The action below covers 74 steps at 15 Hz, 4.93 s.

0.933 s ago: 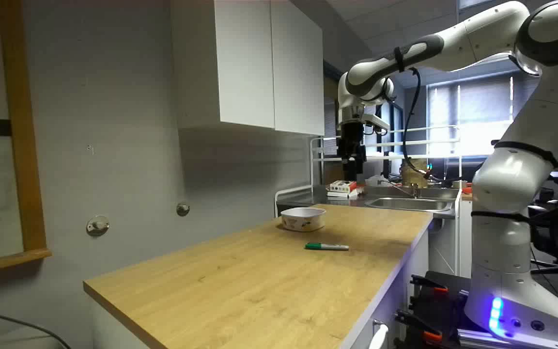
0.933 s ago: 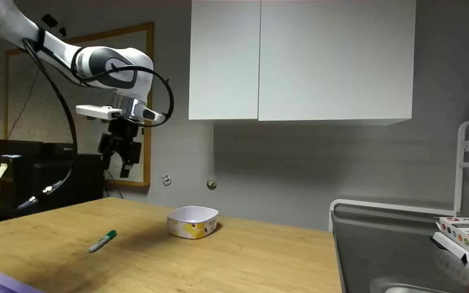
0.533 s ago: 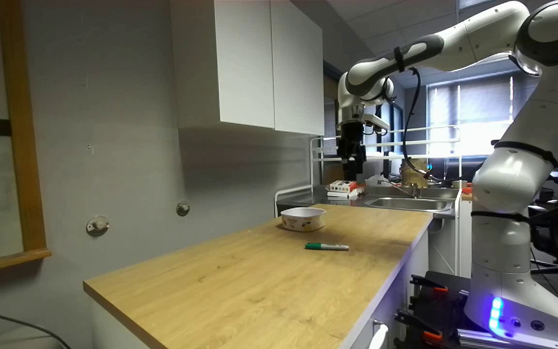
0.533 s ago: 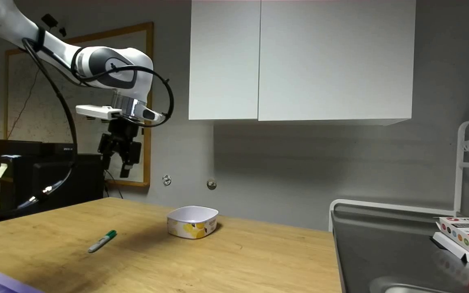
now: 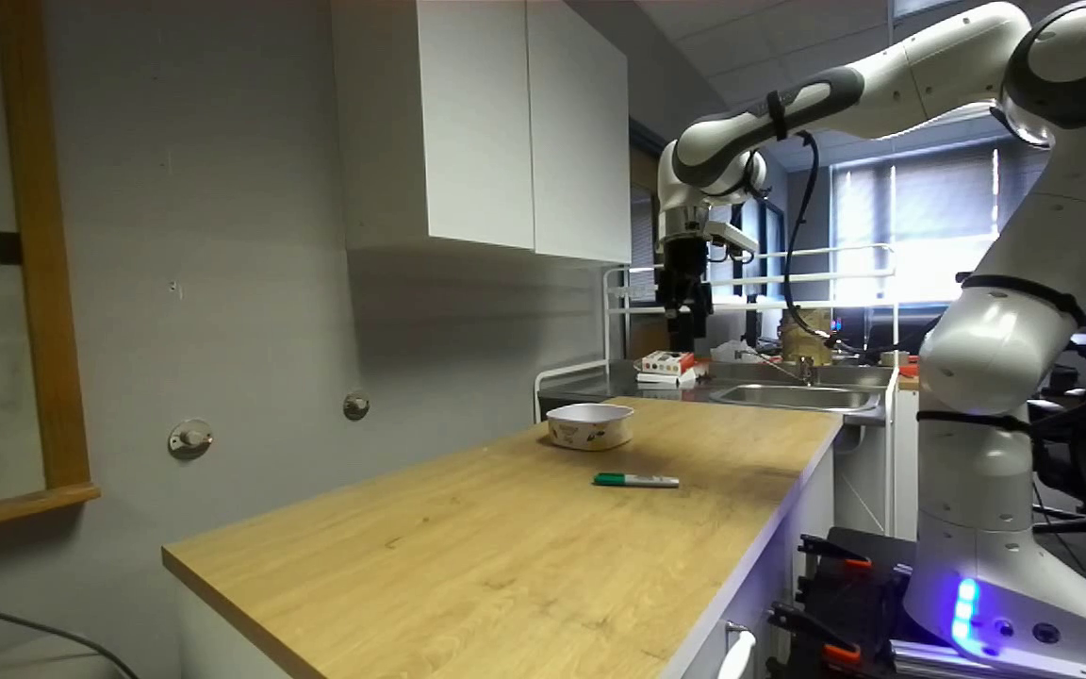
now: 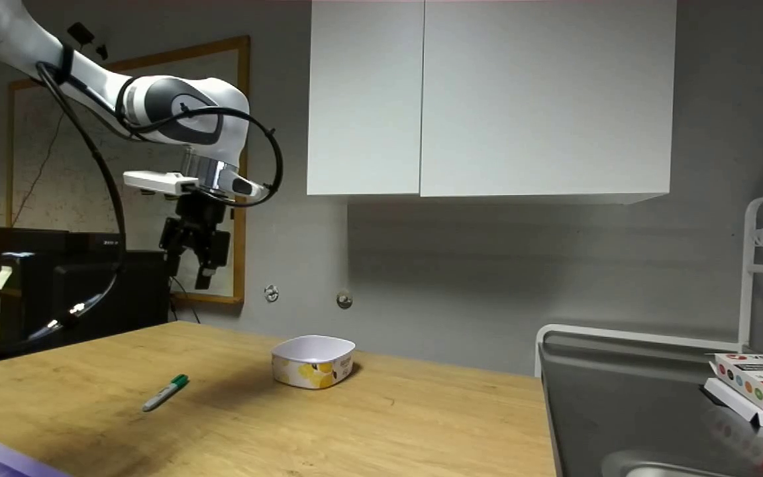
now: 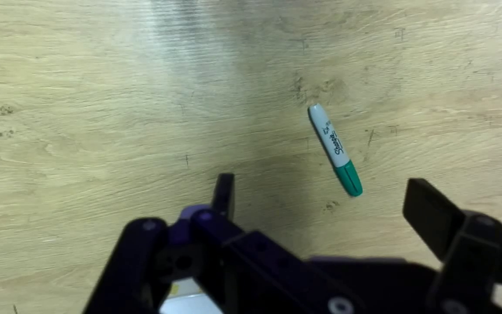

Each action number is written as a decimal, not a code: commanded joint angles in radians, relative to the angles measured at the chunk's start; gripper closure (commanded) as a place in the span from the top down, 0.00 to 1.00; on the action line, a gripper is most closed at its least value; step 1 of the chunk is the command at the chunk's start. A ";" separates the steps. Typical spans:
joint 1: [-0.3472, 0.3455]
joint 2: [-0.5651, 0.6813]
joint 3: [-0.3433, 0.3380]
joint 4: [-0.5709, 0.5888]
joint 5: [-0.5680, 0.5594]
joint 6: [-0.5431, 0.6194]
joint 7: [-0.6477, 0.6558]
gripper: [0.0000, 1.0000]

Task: Put the marker in the bowl

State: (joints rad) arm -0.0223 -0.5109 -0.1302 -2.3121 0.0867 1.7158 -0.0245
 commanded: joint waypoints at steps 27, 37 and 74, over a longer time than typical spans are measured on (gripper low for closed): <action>0.122 0.548 0.206 0.043 -0.112 0.357 -0.272 1.00; 0.126 0.653 0.231 0.039 -0.158 0.389 -0.268 0.60; -0.008 0.668 0.099 0.599 -0.337 0.203 -0.116 0.06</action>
State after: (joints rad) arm -0.0212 0.0357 -0.0188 -1.8552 -0.2389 1.9631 -0.1873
